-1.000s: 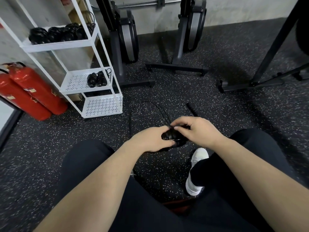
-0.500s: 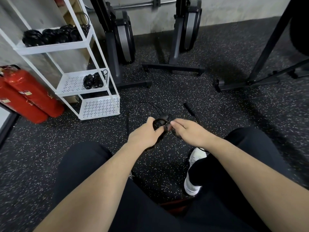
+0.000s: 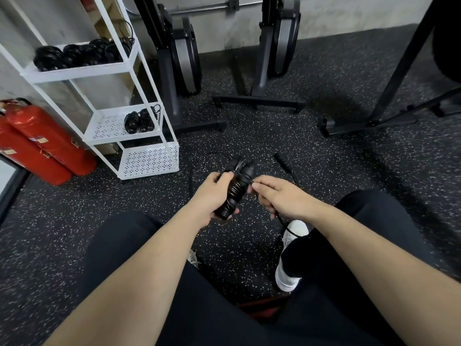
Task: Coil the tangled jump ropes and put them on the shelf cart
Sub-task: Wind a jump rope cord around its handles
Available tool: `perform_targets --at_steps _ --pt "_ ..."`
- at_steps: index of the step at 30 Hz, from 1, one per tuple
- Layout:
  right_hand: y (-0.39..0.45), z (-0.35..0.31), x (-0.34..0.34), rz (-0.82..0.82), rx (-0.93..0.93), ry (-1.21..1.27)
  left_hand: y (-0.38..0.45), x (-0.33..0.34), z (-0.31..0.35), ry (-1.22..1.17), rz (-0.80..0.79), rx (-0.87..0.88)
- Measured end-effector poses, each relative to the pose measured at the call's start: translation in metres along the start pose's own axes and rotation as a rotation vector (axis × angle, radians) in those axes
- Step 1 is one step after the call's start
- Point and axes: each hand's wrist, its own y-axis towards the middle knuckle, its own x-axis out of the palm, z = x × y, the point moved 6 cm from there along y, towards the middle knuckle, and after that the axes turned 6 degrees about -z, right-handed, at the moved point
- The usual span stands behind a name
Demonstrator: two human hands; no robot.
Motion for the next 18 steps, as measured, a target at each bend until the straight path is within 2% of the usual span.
perform_targets --at_steps 7,12,18 --pt "-0.001 -0.016 -0.004 0.064 -0.092 -0.234 -0.003 0.003 0.001 -0.232 -0.038 -0.067" --pt "-0.003 -0.011 -0.008 0.068 -0.071 -0.153 -0.007 0.004 0.007 -0.283 -0.142 -0.018" --pt "-0.008 0.0 -0.018 -0.004 -0.034 -0.08 -0.016 -0.005 0.014 -0.488 -0.253 -0.006"
